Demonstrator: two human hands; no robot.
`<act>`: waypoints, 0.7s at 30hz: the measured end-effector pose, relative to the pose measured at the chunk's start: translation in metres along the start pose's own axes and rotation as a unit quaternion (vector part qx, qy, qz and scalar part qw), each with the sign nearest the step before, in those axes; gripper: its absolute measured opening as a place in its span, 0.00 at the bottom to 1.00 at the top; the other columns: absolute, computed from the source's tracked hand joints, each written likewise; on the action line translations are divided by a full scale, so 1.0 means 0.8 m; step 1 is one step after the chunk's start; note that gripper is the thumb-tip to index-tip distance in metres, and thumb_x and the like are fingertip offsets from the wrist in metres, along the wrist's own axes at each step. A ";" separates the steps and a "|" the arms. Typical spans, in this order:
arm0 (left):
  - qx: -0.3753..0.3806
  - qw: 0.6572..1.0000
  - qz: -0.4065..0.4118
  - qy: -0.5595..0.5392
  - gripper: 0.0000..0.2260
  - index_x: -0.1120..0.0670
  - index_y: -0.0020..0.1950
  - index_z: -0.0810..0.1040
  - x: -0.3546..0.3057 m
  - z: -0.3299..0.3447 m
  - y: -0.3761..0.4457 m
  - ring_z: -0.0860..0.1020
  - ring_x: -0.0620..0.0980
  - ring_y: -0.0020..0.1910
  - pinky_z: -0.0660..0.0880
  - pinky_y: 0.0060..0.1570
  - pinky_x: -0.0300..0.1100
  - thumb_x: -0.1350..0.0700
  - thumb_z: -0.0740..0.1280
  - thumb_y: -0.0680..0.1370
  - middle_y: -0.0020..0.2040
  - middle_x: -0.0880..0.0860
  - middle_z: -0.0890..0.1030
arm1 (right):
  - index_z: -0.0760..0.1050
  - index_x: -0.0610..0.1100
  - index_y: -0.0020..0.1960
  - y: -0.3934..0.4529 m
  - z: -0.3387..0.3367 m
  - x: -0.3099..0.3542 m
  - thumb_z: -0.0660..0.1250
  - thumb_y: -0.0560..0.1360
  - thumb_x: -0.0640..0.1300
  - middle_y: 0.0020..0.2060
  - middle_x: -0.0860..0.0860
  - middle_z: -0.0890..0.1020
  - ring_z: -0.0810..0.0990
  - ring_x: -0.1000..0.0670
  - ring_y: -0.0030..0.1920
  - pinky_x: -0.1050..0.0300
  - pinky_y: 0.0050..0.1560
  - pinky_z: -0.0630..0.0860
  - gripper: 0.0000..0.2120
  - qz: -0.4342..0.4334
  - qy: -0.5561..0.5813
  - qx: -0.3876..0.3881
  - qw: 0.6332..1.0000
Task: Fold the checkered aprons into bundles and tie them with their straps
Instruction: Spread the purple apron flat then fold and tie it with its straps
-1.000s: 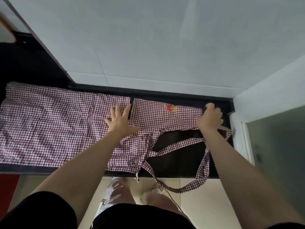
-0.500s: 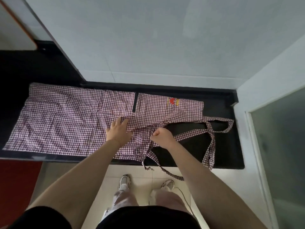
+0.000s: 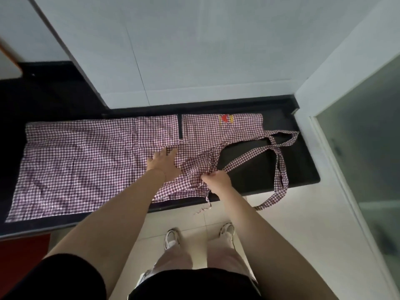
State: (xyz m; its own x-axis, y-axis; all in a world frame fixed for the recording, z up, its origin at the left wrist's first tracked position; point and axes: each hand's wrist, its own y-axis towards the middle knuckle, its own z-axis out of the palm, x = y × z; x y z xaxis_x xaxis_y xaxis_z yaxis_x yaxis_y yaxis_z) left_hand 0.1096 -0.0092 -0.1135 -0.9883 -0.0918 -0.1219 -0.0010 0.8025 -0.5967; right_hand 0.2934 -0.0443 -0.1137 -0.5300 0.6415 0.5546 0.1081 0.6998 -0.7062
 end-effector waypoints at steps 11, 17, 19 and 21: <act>0.001 0.999 0.035 0.005 0.33 0.43 0.81 0.47 0.007 -0.005 0.002 0.52 0.63 0.79 0.53 0.75 0.64 0.40 0.58 0.80 0.81 0.57 0.52 | 0.70 0.43 0.39 -0.026 -0.007 0.003 0.67 0.78 0.41 0.37 0.49 0.74 0.71 0.51 0.33 0.59 0.40 0.71 0.10 0.087 -0.345 0.108 0.928; 0.029 0.997 0.040 0.051 0.54 0.43 0.80 0.35 0.011 0.021 -0.007 0.40 0.64 0.79 0.51 0.73 0.68 0.30 0.70 0.70 0.81 0.58 0.37 | 0.74 0.42 0.57 -0.020 -0.015 0.013 0.63 0.81 0.46 0.46 0.48 0.76 0.77 0.47 0.48 0.54 0.48 0.74 0.09 -0.036 -0.372 -0.095 0.923; 0.026 0.998 0.044 0.044 0.60 0.42 0.78 0.31 0.016 0.039 -0.012 0.35 0.65 0.78 0.48 0.72 0.71 0.28 0.71 0.65 0.79 0.57 0.32 | 0.70 0.42 0.64 -0.007 -0.015 0.004 0.64 0.80 0.48 0.59 0.45 0.75 0.74 0.45 0.60 0.51 0.58 0.73 0.16 -0.100 -0.344 -0.145 0.922; 0.002 0.998 0.052 0.040 0.62 0.41 0.78 0.29 0.019 0.052 -0.016 0.34 0.65 0.77 0.47 0.72 0.72 0.26 0.71 0.63 0.79 0.57 0.30 | 0.64 0.44 0.72 0.005 -0.014 -0.009 0.66 0.78 0.51 0.70 0.44 0.69 0.68 0.43 0.70 0.47 0.68 0.69 0.25 -0.163 -0.332 -0.155 0.916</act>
State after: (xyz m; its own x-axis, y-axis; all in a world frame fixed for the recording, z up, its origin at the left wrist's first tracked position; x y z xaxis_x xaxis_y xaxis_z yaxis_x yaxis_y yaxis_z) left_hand 0.1009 -0.0458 -0.1407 -0.9922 0.0390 -0.1187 0.1018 0.8028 -0.5874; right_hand 0.3074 -0.0427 -0.1157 -0.9603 0.1223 0.2506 0.0323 0.9414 -0.3357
